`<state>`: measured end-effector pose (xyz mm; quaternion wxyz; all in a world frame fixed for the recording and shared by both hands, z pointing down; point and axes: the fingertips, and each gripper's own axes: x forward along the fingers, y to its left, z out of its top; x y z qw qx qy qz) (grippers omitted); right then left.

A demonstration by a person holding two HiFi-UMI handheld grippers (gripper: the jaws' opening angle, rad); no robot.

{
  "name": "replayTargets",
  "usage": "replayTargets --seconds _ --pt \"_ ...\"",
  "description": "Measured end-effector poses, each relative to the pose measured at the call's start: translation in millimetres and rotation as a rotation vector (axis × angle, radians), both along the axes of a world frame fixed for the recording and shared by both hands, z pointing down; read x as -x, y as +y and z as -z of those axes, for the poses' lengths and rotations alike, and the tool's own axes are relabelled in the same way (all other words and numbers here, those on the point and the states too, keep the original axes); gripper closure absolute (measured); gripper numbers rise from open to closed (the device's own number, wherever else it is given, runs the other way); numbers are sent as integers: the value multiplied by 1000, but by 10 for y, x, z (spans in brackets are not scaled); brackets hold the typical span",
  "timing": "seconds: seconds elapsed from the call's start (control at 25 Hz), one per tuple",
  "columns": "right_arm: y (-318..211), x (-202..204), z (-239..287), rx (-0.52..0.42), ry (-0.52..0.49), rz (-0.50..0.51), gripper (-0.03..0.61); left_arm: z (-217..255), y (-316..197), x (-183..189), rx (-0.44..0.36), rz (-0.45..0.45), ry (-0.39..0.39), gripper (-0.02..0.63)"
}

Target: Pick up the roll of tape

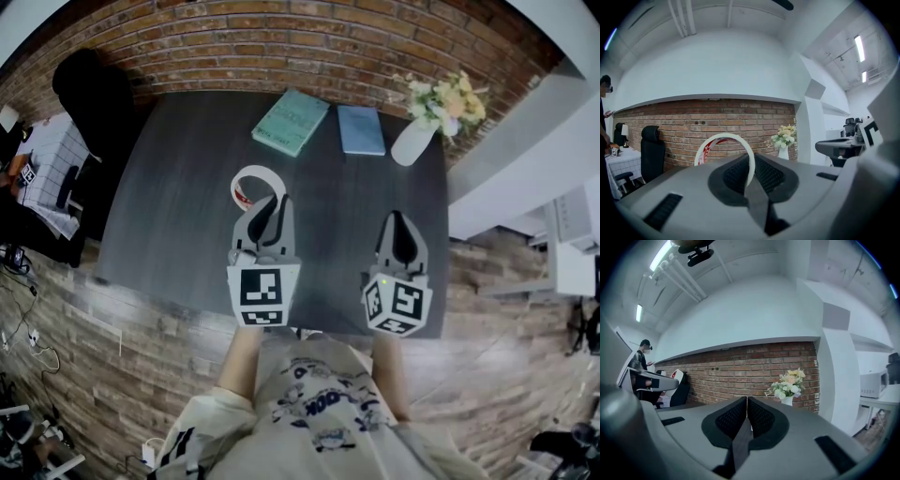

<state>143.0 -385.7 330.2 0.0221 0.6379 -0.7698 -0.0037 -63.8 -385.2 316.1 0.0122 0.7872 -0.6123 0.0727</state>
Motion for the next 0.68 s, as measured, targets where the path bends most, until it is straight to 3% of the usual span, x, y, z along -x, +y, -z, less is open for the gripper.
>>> replayTargets --seconds 0.68 --pt "-121 -35 -24 7 3 1 569 -30 -131 -36 12 3 -7 575"
